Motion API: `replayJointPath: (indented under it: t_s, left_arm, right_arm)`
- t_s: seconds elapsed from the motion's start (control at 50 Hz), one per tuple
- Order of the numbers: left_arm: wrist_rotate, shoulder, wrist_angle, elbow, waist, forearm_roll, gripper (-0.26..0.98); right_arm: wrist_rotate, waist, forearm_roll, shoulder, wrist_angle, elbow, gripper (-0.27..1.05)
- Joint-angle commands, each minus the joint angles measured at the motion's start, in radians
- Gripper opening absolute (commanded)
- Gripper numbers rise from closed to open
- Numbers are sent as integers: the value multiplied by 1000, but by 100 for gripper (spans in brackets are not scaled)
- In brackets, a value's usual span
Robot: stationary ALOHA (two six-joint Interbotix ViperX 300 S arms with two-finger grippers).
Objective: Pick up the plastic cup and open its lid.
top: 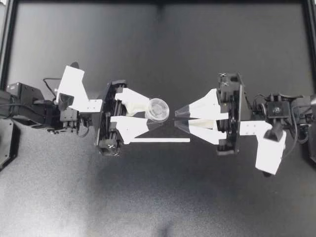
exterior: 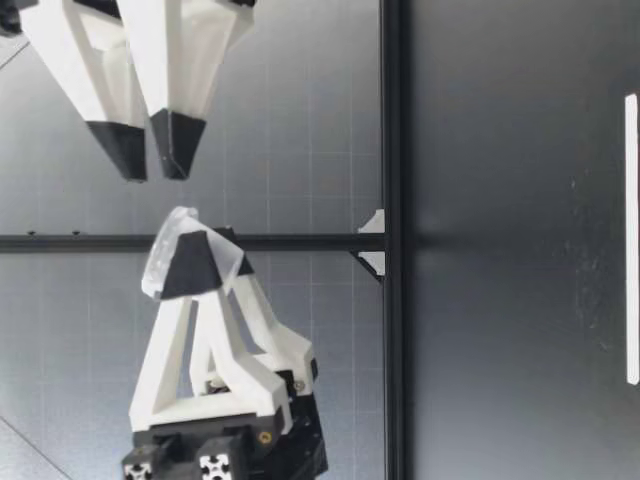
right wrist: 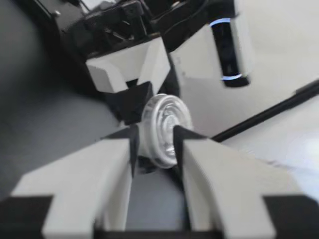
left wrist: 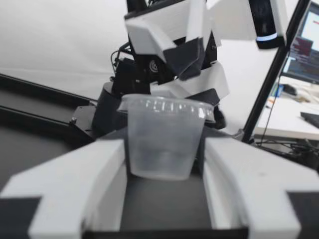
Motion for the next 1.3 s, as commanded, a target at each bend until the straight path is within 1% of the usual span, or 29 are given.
replayJointPath:
  t_s: [0.0, 0.12, 0.24, 0.46, 0.58, 0.7, 0.94, 1.12, 1.28]
  left_arm:
    - [-5, -26, -14, -18, -2, 2, 28]
    - [-9, -35, -32, -12, -2, 0, 28]
    - [-9, -46, -46, -8, -2, 0, 28]
    - [-9, -46, -48, -8, -2, 2, 28]
    - [-8, -44, -48, -6, -2, 2, 28]
    - [-8, -38, -48, -5, -2, 0, 28]
    - [-8, -38, -49, -5, -2, 2, 28]
    - [-8, -35, -40, -6, -11, 2, 28]
    - [-6, -17, -34, -2, -12, 2, 28]
  right_arm:
    - [-98, -5, 8, -11, -31, -12, 37]
    - [-299, -6, 23, -6, -58, -12, 38]
    - [-397, -5, 57, 8, -63, -9, 39]
    - [-405, -5, 77, 66, -103, -35, 41]
    - [-410, -5, 77, 83, -166, -43, 47]
    - [-410, -5, 78, 83, -181, -43, 50]
    - [-408, -5, 98, 87, -181, -44, 50]
    - [-411, -5, 107, 80, -190, -52, 50]
    - [-408, -5, 109, 40, -264, -52, 50]
